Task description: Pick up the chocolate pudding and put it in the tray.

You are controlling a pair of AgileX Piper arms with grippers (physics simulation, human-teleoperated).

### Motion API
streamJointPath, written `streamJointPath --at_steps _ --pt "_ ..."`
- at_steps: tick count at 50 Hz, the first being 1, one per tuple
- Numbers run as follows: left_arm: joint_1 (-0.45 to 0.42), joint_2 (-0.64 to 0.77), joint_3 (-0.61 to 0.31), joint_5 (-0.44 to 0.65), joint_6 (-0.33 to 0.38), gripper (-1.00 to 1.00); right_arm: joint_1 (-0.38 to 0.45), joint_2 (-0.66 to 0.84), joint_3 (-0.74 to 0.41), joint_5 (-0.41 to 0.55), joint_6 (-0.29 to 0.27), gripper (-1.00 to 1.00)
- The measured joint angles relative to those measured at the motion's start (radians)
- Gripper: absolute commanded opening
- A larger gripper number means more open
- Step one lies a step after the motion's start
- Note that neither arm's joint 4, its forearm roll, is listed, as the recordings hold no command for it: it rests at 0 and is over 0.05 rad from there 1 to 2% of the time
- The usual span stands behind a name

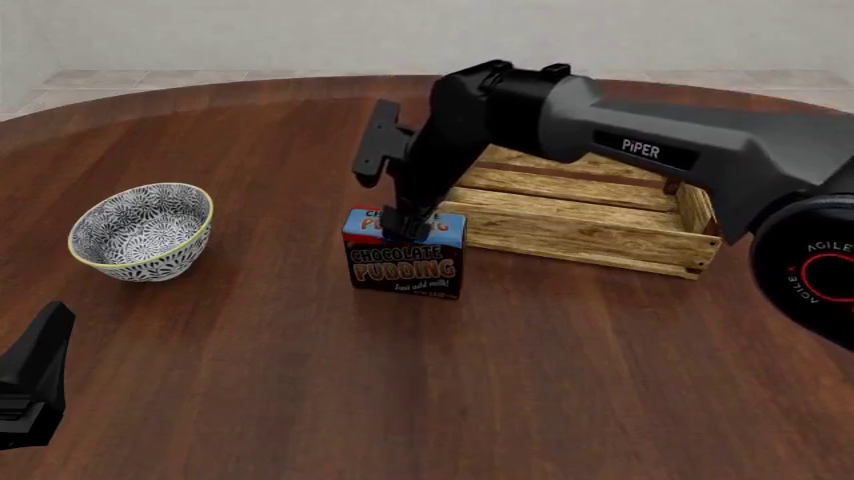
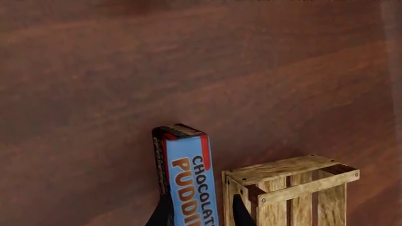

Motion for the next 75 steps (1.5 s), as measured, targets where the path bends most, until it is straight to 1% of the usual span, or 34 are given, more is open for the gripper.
streamJointPath --at_steps 44,75 --pt "0.0 0.0 0.0 0.0 0.0 1.0 0.021 0.027 -0.004 -0.017 0.031 1.0" --pt "0.0 0.0 0.0 0.0 0.0 1.0 0.021 0.049 -0.021 -0.015 0.041 1.0"
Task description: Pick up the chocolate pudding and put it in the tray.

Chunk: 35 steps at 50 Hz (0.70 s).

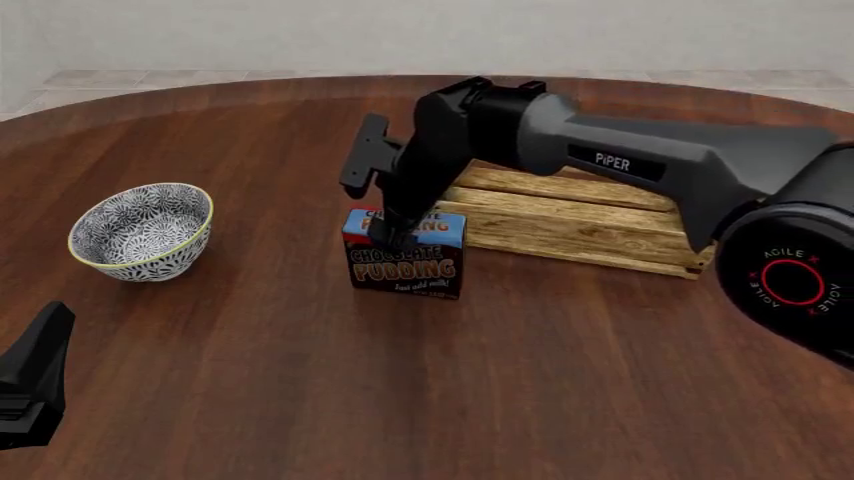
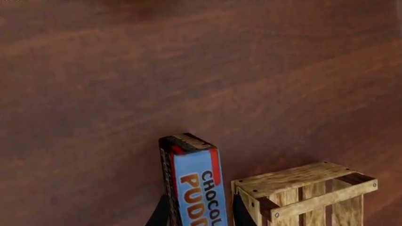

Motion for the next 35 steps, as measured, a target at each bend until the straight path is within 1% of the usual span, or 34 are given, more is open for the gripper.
streamJointPath --at_steps 35 --pt "0.0 0.0 0.0 0.0 0.0 1.0 0.0 0.036 -0.034 0.001 0.013 1.0"
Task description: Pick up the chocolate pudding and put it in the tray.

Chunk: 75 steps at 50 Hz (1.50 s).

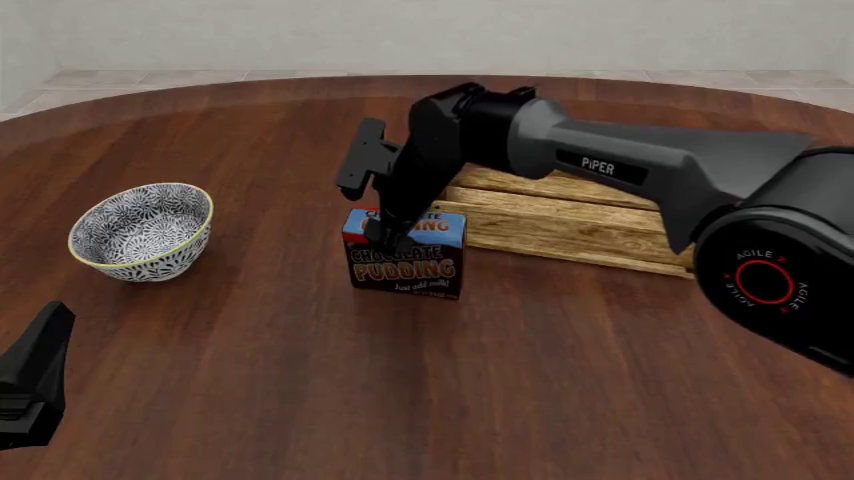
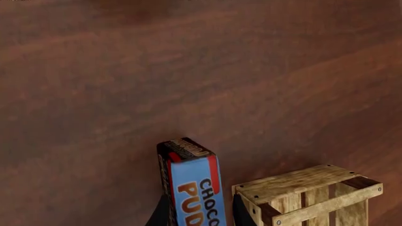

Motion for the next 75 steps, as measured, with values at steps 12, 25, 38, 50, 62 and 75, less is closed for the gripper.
streamJointPath --at_steps 12,25,38,50,62,75 --pt "0.0 0.0 0.0 0.0 0.0 1.0 0.002 0.007 0.005 -0.009 0.008 1.0" --pt "0.0 0.0 0.0 0.0 0.0 1.0 0.004 0.013 0.005 -0.014 0.017 1.0" --pt "0.0 0.0 0.0 0.0 0.0 1.0 0.006 0.019 -0.001 -0.015 0.023 1.0" --pt "0.0 0.0 0.0 0.0 0.0 1.0 0.01 0.016 0.004 -0.019 0.025 -1.0" --pt "0.0 0.0 0.0 0.0 0.0 1.0 0.03 -0.025 0.064 -0.055 0.048 -1.0" --pt "0.0 0.0 0.0 0.0 0.0 1.0 0.04 -0.132 0.198 -0.102 0.045 -1.0"
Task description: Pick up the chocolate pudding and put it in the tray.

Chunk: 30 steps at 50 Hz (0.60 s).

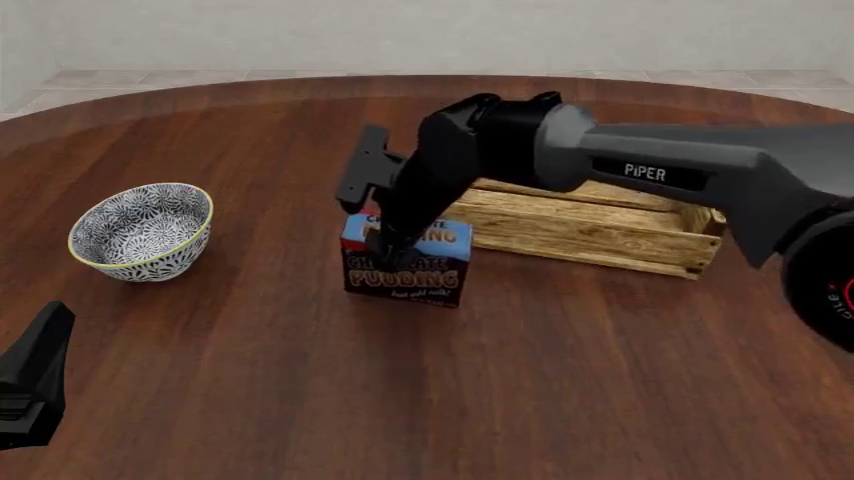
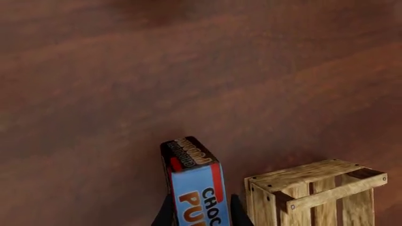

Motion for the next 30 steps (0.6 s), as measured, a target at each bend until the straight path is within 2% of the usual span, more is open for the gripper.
streamJointPath --at_steps 14,30 --pt "0.0 0.0 0.0 0.0 0.0 1.0 -0.051 -0.188 0.124 0.026 -0.09 -1.0" --pt "0.0 0.0 0.0 0.0 0.0 1.0 -0.19 -0.378 0.208 0.079 -0.226 -1.0"
